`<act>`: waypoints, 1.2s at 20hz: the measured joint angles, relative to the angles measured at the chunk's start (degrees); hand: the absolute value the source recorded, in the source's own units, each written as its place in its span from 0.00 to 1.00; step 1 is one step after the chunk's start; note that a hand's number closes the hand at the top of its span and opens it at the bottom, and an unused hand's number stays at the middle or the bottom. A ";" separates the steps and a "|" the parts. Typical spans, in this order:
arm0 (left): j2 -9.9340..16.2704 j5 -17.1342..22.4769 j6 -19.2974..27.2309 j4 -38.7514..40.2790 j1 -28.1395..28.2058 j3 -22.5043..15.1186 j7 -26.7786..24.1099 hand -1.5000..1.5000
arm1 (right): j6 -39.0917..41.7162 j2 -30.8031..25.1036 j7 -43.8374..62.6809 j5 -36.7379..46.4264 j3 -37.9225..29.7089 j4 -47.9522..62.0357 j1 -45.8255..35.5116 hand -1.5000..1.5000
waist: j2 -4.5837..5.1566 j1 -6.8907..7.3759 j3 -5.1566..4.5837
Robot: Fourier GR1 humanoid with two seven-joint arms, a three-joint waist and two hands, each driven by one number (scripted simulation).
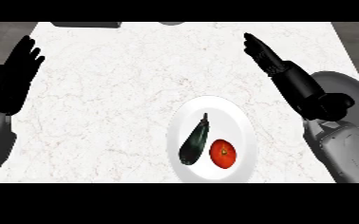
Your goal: Pick the tomato from the plate and place it in the pan
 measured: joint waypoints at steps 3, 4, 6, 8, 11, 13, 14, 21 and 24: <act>-2.67 -1.41 0.83 -3.90 2.81 -1.78 -2.57 0.50 | -2.81 1.96 -1.74 0.20 -1.50 -1.62 2.98 1.00 | -0.61 -1.25 -0.44; -3.79 -2.01 1.06 -5.31 3.45 -2.75 -3.80 0.50 | -4.50 2.72 -2.42 0.24 -2.26 -2.51 4.40 1.00 | -0.80 -1.74 -0.52; -6.68 -3.21 1.08 -7.21 4.71 -5.11 -7.39 0.50 | -8.33 5.05 -4.54 0.26 -3.62 -4.42 7.75 1.00 | -1.11 -3.10 -0.64; -8.23 -3.44 0.88 -8.09 5.89 -6.45 -8.86 0.50 | -13.73 3.30 -3.13 4.04 -6.02 -2.88 11.29 0.00 | -1.49 -5.37 -0.94; -11.40 -4.69 1.30 -9.50 8.70 -9.25 -12.08 0.50 | -21.06 5.57 -4.53 7.01 -6.55 -6.26 20.22 0.00 | -1.85 -6.85 -0.95; -13.03 -5.97 1.47 -10.38 10.53 -11.31 -14.06 0.50 | -24.12 6.35 -6.60 9.79 -4.84 -10.77 27.60 0.00 | -1.84 -6.74 -0.94; -13.94 -6.56 1.70 -10.45 11.12 -12.20 -14.91 0.50 | -25.35 6.37 -7.80 11.61 -3.69 -12.72 31.37 0.00 | -1.78 -6.63 -0.95; -18.22 -10.34 2.33 -11.03 13.28 -16.78 -18.85 0.50 | -31.69 2.24 -5.17 26.07 1.88 -25.87 48.37 0.00 | -1.16 -4.24 -0.96; -18.17 -10.44 1.08 -10.85 13.84 -16.83 -19.60 0.50 | -30.61 -0.20 2.14 31.92 3.77 -29.20 48.98 0.00 | -0.93 -3.22 -0.99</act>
